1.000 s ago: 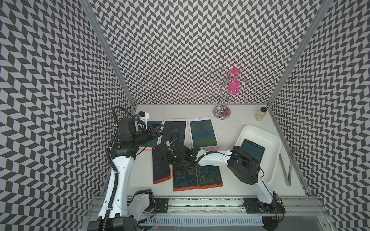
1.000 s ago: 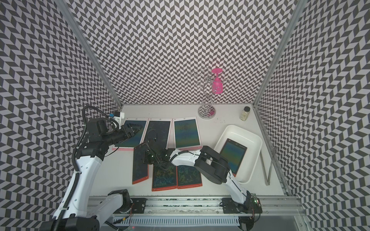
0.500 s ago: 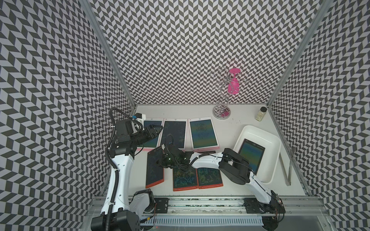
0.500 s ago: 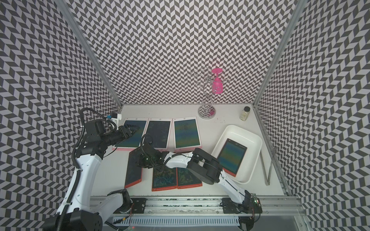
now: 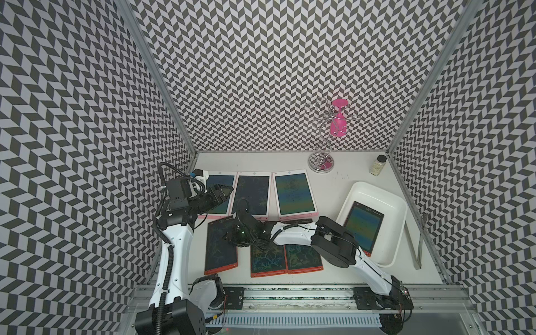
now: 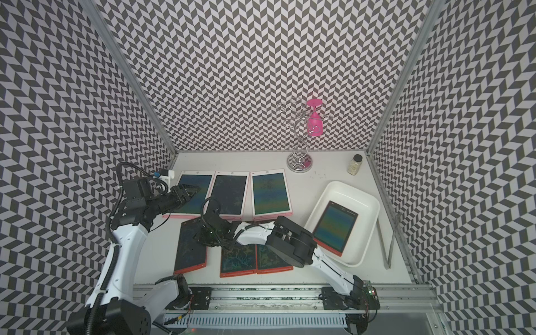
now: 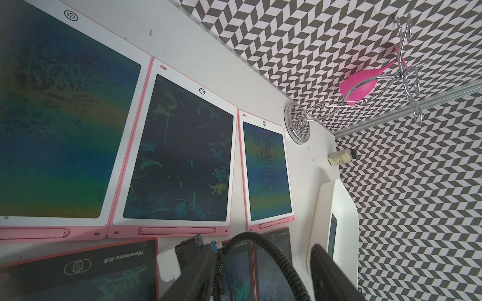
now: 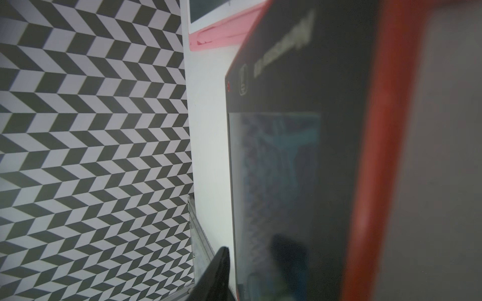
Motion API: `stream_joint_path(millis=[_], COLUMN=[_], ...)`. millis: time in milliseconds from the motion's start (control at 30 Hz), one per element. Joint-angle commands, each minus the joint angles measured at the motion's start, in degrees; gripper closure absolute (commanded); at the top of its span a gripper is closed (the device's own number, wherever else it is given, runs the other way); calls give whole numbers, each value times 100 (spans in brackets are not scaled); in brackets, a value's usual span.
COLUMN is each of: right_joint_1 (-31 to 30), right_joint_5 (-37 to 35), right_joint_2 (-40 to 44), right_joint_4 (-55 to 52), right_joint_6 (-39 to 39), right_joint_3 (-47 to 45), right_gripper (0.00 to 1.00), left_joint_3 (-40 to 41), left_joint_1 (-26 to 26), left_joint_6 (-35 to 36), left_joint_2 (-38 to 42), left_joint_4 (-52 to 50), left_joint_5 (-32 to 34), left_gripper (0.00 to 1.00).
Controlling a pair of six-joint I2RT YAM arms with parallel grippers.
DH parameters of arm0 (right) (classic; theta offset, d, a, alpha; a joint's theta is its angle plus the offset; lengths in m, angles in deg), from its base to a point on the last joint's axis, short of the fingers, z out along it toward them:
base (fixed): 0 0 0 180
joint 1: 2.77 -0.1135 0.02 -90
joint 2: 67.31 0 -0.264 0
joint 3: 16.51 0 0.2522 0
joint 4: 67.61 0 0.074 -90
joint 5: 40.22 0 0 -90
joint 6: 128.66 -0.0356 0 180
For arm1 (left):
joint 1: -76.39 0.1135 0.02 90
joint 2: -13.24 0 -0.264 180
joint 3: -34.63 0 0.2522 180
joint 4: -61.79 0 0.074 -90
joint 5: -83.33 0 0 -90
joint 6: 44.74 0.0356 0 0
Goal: Take out the writing tablet from the storage box
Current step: Place the writing tablet at the center of the board.
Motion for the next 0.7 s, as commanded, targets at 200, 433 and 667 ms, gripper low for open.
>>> stream_joint_path(millis=[200, 433, 667], right_joint_1=[-116, -144, -147], right_joint_5=[-31, -187, -246], right_joint_2=[-270, -339, -696], right_joint_4=[-771, -1635, -2755], right_joint_6=[-15, 100, 236], right_joint_3=[703, 738, 1430], right_gripper=[48, 46, 46], left_joint_3=[128, 129, 145], left_joint_1=[42, 64, 118], left_joint_6=[107, 107, 107], left_joint_2=[125, 176, 277], left_joint_4=[120, 98, 102], left_joint_5=[-43, -9, 31], left_gripper=[41, 40, 40])
